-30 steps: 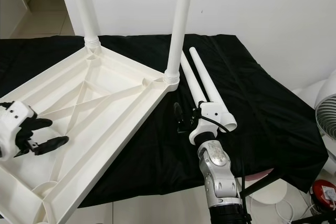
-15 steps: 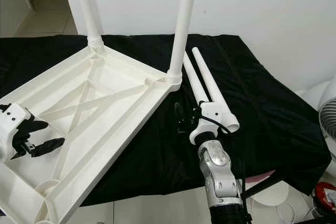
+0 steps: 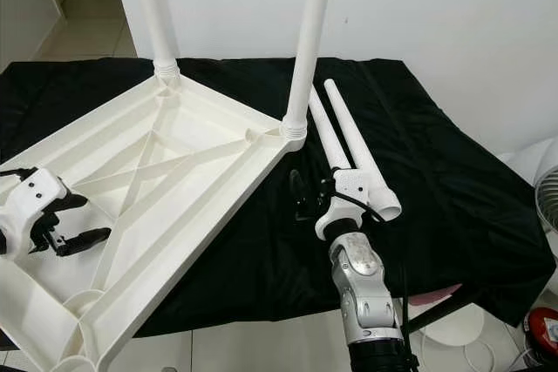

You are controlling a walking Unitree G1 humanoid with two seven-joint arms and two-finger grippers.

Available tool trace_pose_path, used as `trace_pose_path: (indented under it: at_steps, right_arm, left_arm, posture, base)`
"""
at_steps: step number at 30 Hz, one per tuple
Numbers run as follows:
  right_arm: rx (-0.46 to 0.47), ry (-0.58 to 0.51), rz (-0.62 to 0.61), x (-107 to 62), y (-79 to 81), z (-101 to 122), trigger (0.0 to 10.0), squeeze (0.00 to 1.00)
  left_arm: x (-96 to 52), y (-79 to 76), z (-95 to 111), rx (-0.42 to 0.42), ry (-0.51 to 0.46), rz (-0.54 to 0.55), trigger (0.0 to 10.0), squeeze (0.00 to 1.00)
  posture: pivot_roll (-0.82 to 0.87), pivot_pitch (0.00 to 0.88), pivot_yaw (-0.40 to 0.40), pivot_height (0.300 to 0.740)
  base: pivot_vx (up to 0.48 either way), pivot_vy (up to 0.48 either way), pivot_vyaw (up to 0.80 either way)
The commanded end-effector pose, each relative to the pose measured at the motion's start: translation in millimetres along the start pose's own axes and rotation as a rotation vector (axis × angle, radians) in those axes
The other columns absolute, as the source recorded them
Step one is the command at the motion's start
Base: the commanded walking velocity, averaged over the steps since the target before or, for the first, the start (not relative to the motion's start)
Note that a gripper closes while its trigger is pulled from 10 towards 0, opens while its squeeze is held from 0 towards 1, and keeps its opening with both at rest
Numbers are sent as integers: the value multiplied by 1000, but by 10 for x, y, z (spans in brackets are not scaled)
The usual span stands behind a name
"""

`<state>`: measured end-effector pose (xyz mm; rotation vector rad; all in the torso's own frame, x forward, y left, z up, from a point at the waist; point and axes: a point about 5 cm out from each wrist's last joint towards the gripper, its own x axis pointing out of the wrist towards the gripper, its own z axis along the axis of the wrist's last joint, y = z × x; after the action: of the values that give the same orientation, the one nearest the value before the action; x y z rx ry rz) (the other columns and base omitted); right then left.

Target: Building children table

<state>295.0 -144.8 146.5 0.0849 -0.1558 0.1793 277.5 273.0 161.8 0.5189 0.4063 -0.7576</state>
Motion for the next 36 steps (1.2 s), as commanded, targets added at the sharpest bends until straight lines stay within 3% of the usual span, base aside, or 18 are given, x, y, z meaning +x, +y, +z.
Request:
trace_pose_path:
  at_steps: [1,22,27,33,36]
  right_arm:
    - [-11,-2,-7,-14,-11,2,10000,0]
    - [-9,5,-2,-9,3,-21,10000,0]
    - [-16,6,11,11,12,-19,10000,0]
    - [-17,7,12,10,3,-20,10000,0]
    - [-15,9,14,0,20,-31,10000,0]
  left_arm:
    - [9,36,59,38,-14,47,10000,0]
    - [-137,152,263,5,-186,125,10000,0]
    - [16,56,244,41,-152,62,10000,0]
    - [123,-35,307,33,-186,3,10000,0]
    - [353,-240,376,13,-219,-69,10000,0]
  posture:
    - [49,95,-32,740]
    - [52,85,-37,740]
    - [52,79,-40,740]
    - [51,73,-38,740]
    - [49,69,-35,740]
  base:
    - [0,0,0]
    - [0,0,0]
    - [0,0,0]
    - [0,0,0]
    - [0,0,0]
